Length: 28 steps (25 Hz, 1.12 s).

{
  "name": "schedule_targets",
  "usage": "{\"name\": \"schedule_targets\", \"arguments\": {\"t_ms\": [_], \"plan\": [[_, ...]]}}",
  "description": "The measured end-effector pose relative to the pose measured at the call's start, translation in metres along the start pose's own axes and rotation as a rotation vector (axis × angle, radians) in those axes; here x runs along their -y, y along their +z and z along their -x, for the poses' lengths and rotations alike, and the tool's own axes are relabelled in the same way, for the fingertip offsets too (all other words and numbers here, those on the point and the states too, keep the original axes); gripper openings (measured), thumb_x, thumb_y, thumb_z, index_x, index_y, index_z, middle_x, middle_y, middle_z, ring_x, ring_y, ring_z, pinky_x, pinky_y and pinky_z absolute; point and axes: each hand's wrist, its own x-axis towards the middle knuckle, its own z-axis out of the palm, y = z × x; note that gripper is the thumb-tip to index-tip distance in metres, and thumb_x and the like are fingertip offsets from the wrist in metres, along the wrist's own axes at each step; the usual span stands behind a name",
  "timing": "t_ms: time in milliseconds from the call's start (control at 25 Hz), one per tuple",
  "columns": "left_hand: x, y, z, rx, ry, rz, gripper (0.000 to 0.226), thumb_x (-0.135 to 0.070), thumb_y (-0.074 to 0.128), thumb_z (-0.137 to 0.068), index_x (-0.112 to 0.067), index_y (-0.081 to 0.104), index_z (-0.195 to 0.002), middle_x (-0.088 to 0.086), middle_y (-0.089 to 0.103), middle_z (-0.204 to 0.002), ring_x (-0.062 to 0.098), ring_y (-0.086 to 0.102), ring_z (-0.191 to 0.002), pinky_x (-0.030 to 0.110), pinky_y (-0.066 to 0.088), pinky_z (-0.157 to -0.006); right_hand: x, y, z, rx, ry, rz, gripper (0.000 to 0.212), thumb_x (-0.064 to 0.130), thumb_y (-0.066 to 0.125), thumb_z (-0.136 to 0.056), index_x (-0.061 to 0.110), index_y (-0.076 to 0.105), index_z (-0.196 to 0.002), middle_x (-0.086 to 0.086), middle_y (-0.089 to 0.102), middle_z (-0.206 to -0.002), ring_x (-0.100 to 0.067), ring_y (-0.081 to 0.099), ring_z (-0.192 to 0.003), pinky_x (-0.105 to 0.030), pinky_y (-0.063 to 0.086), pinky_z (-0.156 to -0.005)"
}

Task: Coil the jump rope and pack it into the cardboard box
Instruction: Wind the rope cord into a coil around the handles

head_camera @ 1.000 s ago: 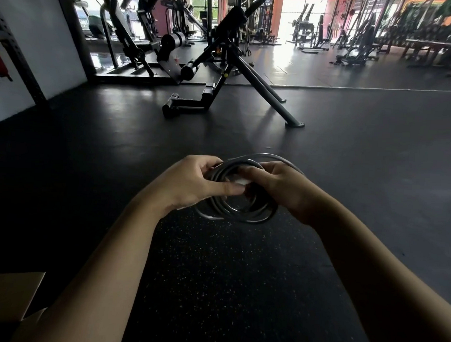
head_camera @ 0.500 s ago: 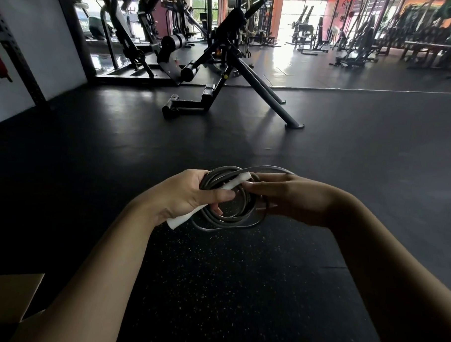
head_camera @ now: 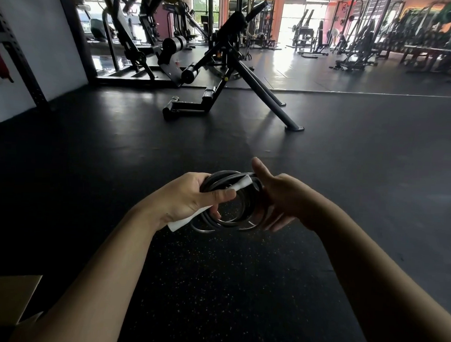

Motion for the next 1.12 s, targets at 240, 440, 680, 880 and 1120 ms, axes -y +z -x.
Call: {"name": "schedule_targets", "arguments": {"t_ms": [240, 440, 680, 880, 1120], "plan": [[0.0, -0.002, 0.0, -0.013, 0.034, -0.006, 0.03, -0.046, 0.073, -0.089, -0.021, 0.072, -0.105, -0.004, 0.069, -0.067, 0.012, 0.075, -0.072, 0.021, 0.051, -0.078, -0.015, -0.001, -0.021, -0.469, -0.518, 0.185, 0.045, 0.059, 0.058, -0.097, 0.021, 0.067, -0.075, 0.004, 0.066, -0.074, -0.01, 0.061, -0.067, -0.032, 0.047, -0.066], [0.004, -0.008, -0.001, -0.155, 0.098, 0.155, 0.03, -0.048, 0.07, -0.085, -0.018, 0.068, -0.087, -0.007, 0.065, -0.063, 0.013, 0.074, -0.07, 0.032, 0.051, -0.09, -0.018, -0.004, -0.012, -0.154, -0.522, -0.214, 0.06, 0.056, 0.048, -0.104, 0.002, 0.074, -0.095, -0.003, 0.064, -0.066, -0.011, 0.056, -0.057, -0.031, 0.046, -0.061], [-0.002, 0.019, -0.018, -0.476, 0.074, 0.594, 0.039, -0.064, 0.064, -0.084, -0.025, 0.063, -0.082, -0.015, 0.054, -0.057, 0.001, 0.06, -0.061, 0.033, 0.042, -0.074, -0.008, 0.027, -0.009, -0.138, -0.506, -0.562, 0.063, 0.064, 0.049, -0.098, 0.007, 0.069, -0.115, -0.014, 0.067, -0.087, -0.007, 0.04, -0.05, -0.023, 0.03, -0.047], [-0.004, 0.059, -0.024, -0.658, 0.038, 0.75, 0.042, -0.063, 0.063, -0.088, -0.025, 0.065, -0.072, -0.012, 0.062, -0.064, 0.017, 0.061, -0.08, 0.04, 0.05, -0.085, -0.004, 0.06, -0.012, -0.31, -0.567, -0.698, 0.026, 0.03, 0.065, -0.101, 0.008, 0.072, -0.089, 0.01, 0.073, -0.064, 0.004, 0.067, -0.059, -0.01, 0.049, -0.058], [-0.01, 0.079, -0.021, -0.742, -0.039, 0.867, 0.043, -0.059, 0.054, -0.097, -0.022, 0.075, -0.103, 0.001, 0.081, -0.098, 0.018, 0.079, -0.092, 0.036, 0.065, -0.073, -0.006, 0.066, -0.014, -0.234, -0.516, -0.753, 0.021, 0.03, 0.064, -0.101, 0.012, 0.074, -0.099, 0.0, 0.078, -0.084, -0.01, 0.074, -0.075, -0.025, 0.058, -0.067]]}}
